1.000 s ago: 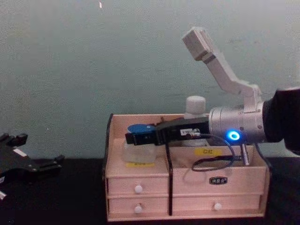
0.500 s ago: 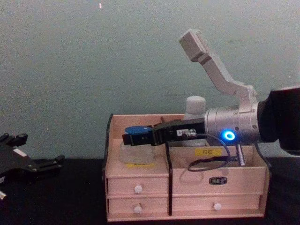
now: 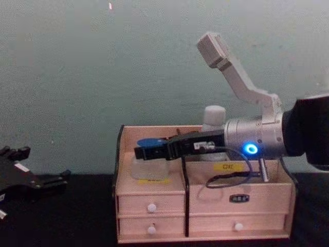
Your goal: Pick up the facial cleanser and watermelon frost from the table and place them into the tiered storage box.
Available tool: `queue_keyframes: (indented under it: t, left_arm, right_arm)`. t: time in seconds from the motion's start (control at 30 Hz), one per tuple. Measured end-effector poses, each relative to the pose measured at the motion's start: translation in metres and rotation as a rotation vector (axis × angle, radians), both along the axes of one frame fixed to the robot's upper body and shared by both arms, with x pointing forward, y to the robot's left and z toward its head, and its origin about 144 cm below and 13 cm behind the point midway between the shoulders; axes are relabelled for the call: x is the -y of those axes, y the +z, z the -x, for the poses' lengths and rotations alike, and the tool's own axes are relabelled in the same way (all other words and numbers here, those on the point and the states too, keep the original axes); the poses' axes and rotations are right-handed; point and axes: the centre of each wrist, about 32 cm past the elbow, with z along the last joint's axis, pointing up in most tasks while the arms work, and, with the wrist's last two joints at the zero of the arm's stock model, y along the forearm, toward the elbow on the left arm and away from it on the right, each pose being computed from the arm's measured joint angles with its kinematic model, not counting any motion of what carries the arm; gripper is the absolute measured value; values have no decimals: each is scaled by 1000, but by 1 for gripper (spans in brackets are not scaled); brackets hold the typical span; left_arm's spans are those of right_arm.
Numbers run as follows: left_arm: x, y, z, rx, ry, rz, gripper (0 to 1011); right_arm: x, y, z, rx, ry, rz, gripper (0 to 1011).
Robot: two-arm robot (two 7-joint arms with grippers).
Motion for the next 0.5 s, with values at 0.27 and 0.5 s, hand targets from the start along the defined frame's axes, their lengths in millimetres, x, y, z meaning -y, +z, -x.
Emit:
queue_keyframes:
  t: [0.27, 0.5]
  left_arm:
    - [0, 0, 0, 0, 0, 0, 1001]
    - [0, 0, 0, 0, 0, 0, 1001]
  right_arm:
    - [0, 0, 0, -1, 1, 2, 784]
    - [0, -1, 0, -2, 2, 3, 959]
